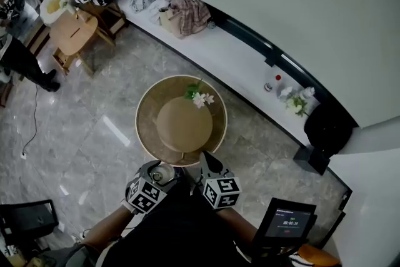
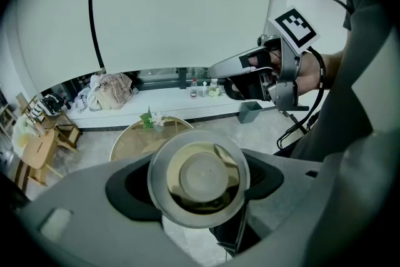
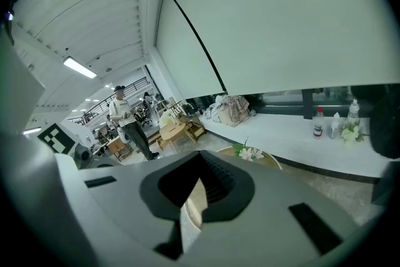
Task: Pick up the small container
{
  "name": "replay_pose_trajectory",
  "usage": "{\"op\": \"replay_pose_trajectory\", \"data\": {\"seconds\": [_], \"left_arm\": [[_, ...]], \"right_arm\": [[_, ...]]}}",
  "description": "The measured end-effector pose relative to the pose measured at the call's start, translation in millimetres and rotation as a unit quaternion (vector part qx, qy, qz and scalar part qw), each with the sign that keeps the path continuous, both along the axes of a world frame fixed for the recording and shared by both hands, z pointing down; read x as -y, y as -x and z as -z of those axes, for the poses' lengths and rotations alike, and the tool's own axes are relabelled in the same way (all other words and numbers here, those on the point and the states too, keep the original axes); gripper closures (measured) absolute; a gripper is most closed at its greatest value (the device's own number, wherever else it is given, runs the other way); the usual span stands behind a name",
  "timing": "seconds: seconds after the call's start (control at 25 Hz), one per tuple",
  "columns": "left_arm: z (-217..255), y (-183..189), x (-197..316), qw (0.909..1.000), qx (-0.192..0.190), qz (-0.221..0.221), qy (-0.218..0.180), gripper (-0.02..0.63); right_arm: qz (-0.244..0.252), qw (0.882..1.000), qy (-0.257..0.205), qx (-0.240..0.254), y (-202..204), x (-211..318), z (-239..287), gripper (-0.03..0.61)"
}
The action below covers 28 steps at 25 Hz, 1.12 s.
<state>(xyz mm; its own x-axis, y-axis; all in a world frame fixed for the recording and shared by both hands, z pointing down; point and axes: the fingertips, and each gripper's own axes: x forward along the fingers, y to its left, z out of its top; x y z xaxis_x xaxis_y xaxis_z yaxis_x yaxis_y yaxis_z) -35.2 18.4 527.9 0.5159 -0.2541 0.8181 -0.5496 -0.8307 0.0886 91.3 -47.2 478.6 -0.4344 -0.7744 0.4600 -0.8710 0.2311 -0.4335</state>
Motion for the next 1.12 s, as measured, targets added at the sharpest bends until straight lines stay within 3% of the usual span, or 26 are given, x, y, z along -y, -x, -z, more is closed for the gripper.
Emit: {"op": "replay_pose_trajectory", "data": {"seconds": [1.12], "left_arm": [[5.7,39.1,-3.4,0.9989,0.001,0.046,-0.009,0.275]], "right_arm": [[0.033,0.997,-0.070,-0.015,18.4,10.5,56.9,0.583]]}}
